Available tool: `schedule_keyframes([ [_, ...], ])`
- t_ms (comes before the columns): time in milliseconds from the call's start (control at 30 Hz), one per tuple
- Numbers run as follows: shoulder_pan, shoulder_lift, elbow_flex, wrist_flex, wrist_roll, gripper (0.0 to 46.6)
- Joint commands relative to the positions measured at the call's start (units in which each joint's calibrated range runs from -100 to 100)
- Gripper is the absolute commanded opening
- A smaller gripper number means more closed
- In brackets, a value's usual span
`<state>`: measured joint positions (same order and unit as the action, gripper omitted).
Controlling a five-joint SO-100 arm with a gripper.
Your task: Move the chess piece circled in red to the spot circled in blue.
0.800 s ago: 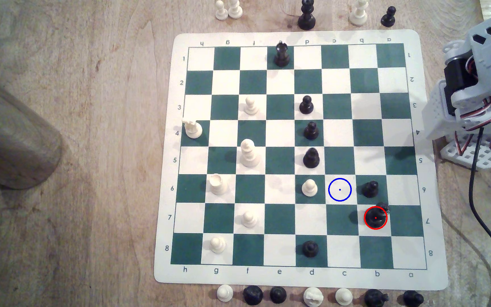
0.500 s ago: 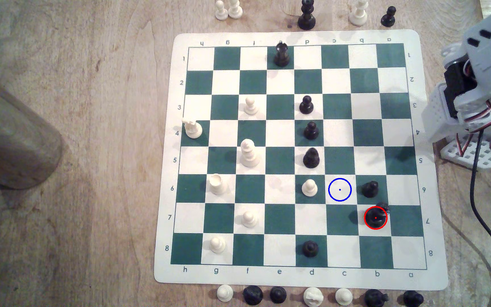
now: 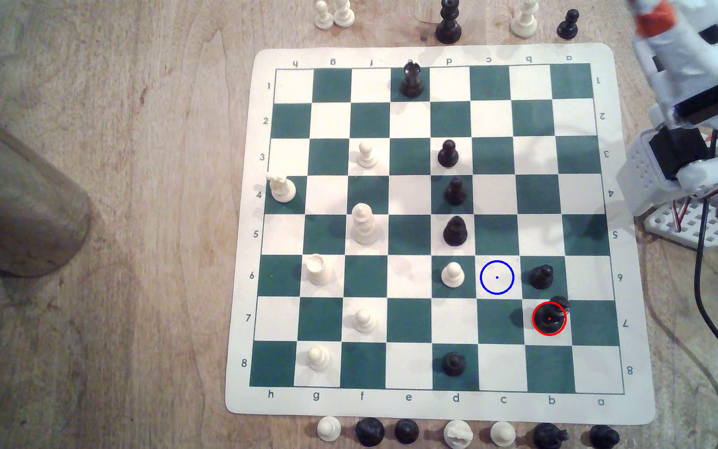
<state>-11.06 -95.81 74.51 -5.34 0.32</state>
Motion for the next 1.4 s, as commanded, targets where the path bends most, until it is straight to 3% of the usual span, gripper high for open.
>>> schedule_keyframes([
  [0, -0.32, 0.31, -13.41, 23.19, -4.74, 0.2],
  [33, 0.15, 0.31, -16.85, 31.14, -13.53, 4.8],
  [67, 0.39, 0.31, -17.85, 34.41, -17.44, 9.0],
  [133, 0.46, 0.31, -18.03, 38.51, -17.68, 18.6],
  [167, -0.24, 0.73, -17.49, 39.57, -17.78, 18.9],
  [267, -0.01, 1.5, -17.58, 40.64, -17.29, 18.4],
  [300, -0.71, 3.28, -18.12, 42.52, -7.62, 17.7],
  [400, -2.98, 5.91, -18.76, 45.72, -4.4, 17.8],
  [467, -6.5, 10.07, -22.57, 54.23, -1.32, 22.2],
  [600, -11.74, 16.27, -28.19, 66.11, 1.03, 25.8],
  [867, -18.54, 26.8, -29.73, 75.61, 0.59, 26.5],
  [1233, -22.45, 34.18, -23.11, 75.04, -1.17, 16.1],
  [1367, -23.71, 35.45, -19.66, 74.46, -1.9, 18.5],
])
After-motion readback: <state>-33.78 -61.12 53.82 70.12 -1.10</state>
